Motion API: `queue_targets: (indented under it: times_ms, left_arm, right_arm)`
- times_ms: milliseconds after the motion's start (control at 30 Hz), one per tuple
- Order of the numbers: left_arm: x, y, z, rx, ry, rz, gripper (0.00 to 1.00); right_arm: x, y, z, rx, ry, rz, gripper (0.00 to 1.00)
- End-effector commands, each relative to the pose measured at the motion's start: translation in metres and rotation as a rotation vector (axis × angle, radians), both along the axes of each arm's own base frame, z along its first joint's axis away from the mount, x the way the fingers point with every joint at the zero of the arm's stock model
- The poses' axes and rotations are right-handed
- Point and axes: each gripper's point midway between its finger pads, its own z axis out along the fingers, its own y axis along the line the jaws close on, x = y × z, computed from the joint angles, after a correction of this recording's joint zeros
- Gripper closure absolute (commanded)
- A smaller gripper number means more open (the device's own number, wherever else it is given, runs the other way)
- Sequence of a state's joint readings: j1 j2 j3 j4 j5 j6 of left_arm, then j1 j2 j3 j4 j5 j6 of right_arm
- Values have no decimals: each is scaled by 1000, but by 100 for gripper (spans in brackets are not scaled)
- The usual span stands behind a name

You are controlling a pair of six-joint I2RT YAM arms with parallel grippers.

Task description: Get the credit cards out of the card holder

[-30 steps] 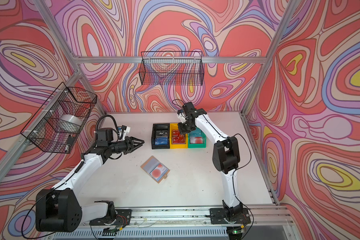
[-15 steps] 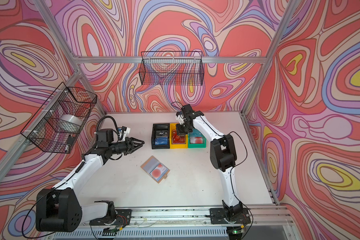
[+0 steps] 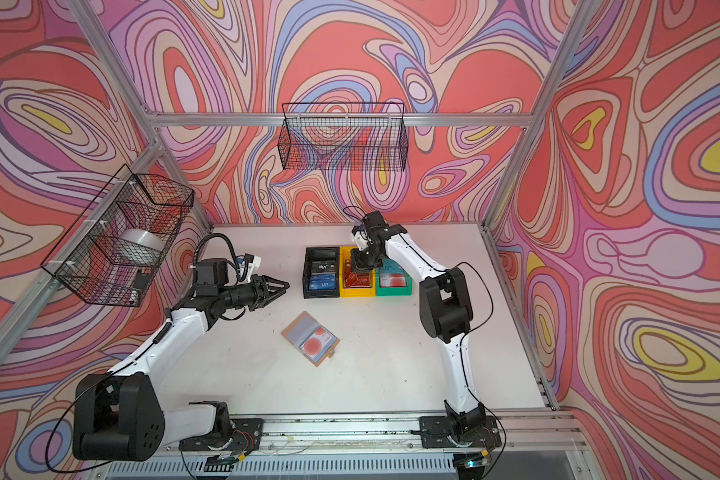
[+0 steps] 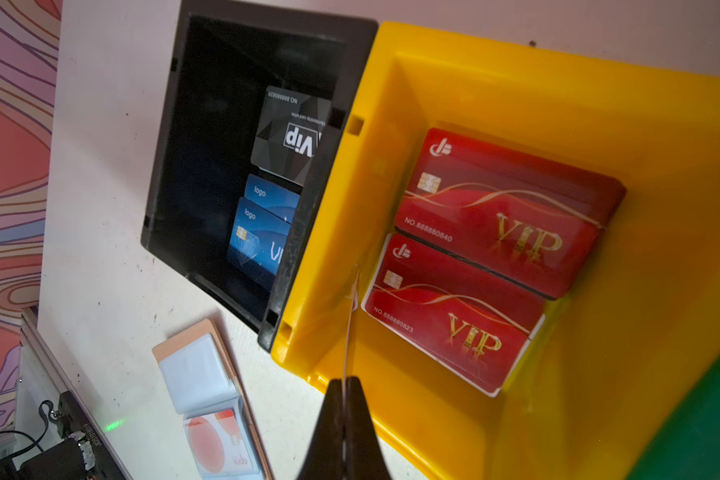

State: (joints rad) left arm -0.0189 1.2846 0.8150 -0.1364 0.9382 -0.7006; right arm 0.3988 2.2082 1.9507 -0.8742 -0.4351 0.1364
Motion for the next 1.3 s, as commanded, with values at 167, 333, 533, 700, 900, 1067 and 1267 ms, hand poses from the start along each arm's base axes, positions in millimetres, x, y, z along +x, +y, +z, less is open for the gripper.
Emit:
queue_targets:
  times_ms: [167,333,533,700,900,1067,1267]
  left_arm:
    - [3,2,-5,0,-5,7,64]
    - [3,2,-6,-2,-3,6,65]
    - [3,2,-8,-3,1,3,64]
    - [4,2,-9,-3,2,2,65]
    - [3,1,-11,-6,7,-1,65]
    - [4,1,-12,-6,11,-1,65]
    - [5,1,-13,-10,15,-2,65]
  right_arm:
    - [-10,-10,-27,-88,44,1,100]
    - [-10,-17,-30,-128,38,-3,100]
    - [-8,-21,-32,-159,25,-7,83]
    - [-10,-24,-34,-172,32,-10,82]
    - [-12,-26,-32,-183,32,-12,74]
    - [-12,-31,-24,-198,17,-20,67]
    - [-15,-34,-14,-208,2,-22,66]
